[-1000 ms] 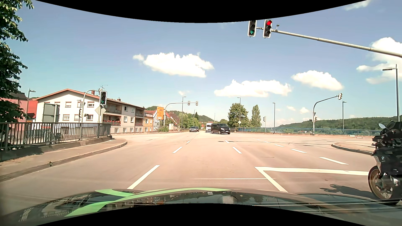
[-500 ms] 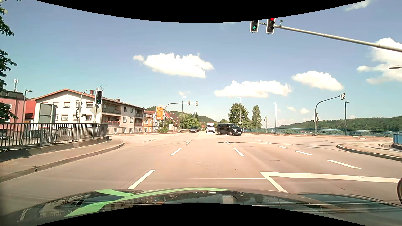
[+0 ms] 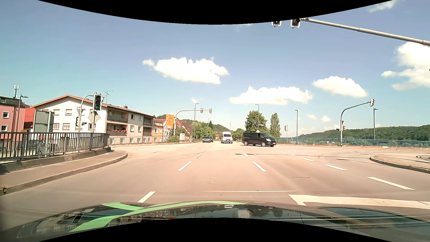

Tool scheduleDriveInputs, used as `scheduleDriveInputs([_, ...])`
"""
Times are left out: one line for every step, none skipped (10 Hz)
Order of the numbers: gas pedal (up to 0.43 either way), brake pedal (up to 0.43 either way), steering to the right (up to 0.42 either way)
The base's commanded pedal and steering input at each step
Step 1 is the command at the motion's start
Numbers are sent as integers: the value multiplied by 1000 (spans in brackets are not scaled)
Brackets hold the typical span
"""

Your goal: Follow the waypoints while adhering to traffic rules and regulations

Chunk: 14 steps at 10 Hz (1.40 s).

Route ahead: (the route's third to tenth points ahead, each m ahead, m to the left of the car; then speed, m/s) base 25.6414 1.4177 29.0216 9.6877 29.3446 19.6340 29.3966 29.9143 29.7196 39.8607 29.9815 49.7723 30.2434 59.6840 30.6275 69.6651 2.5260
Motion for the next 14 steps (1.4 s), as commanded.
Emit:
scheduleDriveInputs([429, 0, -10])
scheduleDriveInputs([429, 0, -10])
scheduleDriveInputs([429, 0, -10])
scheduleDriveInputs([429, 0, -10])
scheduleDriveInputs([421, 0, -10])
scheduleDriveInputs([409, 0, -10])
scheduleDriveInputs([350, 0, -9])
scheduleDriveInputs([339, 0, -8])
scheduleDriveInputs([331, 0, -8])
scheduleDriveInputs([331, 0, -8])
scheduleDriveInputs([331, 0, -8])
scheduleDriveInputs([331, 0, -7])
scheduleDriveInputs([331, 0, -7])
scheduleDriveInputs([331, 0, -7])
